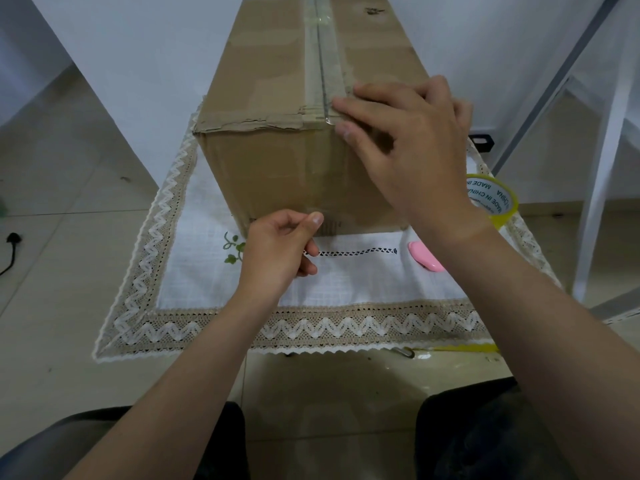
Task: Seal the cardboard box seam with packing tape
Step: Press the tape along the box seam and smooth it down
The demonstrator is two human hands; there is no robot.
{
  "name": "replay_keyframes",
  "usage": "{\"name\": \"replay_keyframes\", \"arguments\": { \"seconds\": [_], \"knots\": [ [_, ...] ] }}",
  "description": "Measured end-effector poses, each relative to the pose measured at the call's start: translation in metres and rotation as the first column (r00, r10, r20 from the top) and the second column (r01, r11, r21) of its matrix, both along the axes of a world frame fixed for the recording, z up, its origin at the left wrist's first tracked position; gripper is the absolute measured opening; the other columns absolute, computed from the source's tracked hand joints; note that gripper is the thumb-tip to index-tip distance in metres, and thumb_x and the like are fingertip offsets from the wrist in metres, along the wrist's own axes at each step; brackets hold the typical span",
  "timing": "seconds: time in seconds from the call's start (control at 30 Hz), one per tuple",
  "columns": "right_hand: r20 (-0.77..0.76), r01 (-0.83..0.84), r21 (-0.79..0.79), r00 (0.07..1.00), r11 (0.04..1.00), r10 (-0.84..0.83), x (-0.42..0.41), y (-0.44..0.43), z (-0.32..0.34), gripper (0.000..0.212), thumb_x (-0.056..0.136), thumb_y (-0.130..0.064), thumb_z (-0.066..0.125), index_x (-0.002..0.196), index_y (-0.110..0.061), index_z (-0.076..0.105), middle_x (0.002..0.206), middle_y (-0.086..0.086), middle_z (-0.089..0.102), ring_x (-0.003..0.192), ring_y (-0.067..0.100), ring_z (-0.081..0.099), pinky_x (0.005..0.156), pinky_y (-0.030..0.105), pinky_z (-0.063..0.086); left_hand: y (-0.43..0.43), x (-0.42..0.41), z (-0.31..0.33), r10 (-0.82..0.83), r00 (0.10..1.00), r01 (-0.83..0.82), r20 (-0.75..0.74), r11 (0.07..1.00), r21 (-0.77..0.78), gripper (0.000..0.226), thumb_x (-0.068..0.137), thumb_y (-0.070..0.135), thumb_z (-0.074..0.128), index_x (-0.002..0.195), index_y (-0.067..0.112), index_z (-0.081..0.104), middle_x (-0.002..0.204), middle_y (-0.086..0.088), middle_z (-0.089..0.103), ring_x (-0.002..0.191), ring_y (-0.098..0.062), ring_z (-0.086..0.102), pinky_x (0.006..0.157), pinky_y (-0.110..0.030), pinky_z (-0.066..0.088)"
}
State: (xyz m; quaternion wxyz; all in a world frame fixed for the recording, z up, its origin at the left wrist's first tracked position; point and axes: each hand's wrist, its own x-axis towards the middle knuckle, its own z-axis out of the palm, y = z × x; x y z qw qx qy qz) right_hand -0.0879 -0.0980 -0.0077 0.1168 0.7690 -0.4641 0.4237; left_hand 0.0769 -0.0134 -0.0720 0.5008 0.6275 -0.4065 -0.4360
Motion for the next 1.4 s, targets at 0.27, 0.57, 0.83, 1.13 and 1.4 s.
{"name": "replay_keyframes", "arguments": {
  "seconds": [0.27, 0.57, 0.83, 1.13, 1.4],
  "knots": [
    [-0.182, -0.038, 0.037, 0.982, 0.999, 0.045, -0.01, 0.005, -0.011, 0.07, 0.083, -0.061, 0.072, 0.148, -0.046, 0.05, 0.154, -0.017, 0.05, 0.134, 0.024, 0.046, 0.112, 0.045, 0.026, 0.001, 0.0, -0.002, 0.004, 1.0, -0.004, -0.004, 1.0, -0.01, 0.017, 0.097, 0.032, 0.07, 0.086, 0.021, 0.071, 0.052, 0.006, 0.063, 0.037, -0.012, 0.056, 0.042, -0.021, 0.046],
    [0.055, -0.071, 0.072, 0.996, 0.995, 0.067, -0.002, 0.009, -0.001, 0.037, 0.093, -0.053, 0.063, 0.13, -0.048, 0.067, 0.137, -0.022, 0.063, 0.121, 0.019, 0.049, 0.105, 0.04, 0.03, 0.0, -0.001, -0.002, 0.01, 1.0, -0.01, 0.003, 1.0, -0.01, 0.017, 0.098, 0.033, 0.069, 0.087, 0.019, 0.071, 0.052, 0.005, 0.063, 0.037, -0.012, 0.056, 0.043, -0.022, 0.046],
    [0.102, 0.079, 0.107, 0.991, 0.991, -0.09, 0.026, 0.02, -0.002, 0.034, 0.085, -0.047, 0.058, 0.118, -0.044, 0.066, 0.126, -0.023, 0.062, 0.128, 0.018, 0.047, 0.12, 0.055, 0.022, -0.004, -0.002, -0.003, 0.025, 1.0, -0.025, 0.005, 1.0, -0.003, 0.022, 0.098, 0.033, 0.069, 0.081, 0.019, 0.068, 0.05, 0.004, 0.063, 0.035, -0.013, 0.056, 0.041, -0.021, 0.046],
    [0.078, 0.103, 0.106, 0.991, 0.989, -0.111, 0.027, 0.021, -0.002, 0.041, 0.077, -0.039, 0.06, 0.117, -0.042, 0.065, 0.126, -0.019, 0.061, 0.127, 0.02, 0.047, 0.121, 0.055, 0.019, -0.002, -0.002, -0.003, 0.019, 1.0, -0.019, -0.005, 1.0, -0.01, 0.018, 0.097, 0.032, 0.07, 0.087, 0.017, 0.071, 0.049, 0.005, 0.062, 0.035, -0.012, 0.055, 0.041, -0.021, 0.046],
    [0.042, 0.011, 0.134, 0.999, 0.991, -0.017, 0.016, 0.022, -0.004, 0.05, 0.077, -0.033, 0.061, 0.127, -0.042, 0.063, 0.133, -0.02, 0.058, 0.131, 0.019, 0.045, 0.122, 0.053, 0.016, -0.002, -0.001, -0.002, 0.013, 1.0, -0.013, 0.005, 1.0, -0.011, 0.017, 0.098, 0.033, 0.069, 0.089, 0.019, 0.071, 0.05, 0.006, 0.063, 0.036, -0.011, 0.056, 0.042, -0.021, 0.046]
  ]
}}
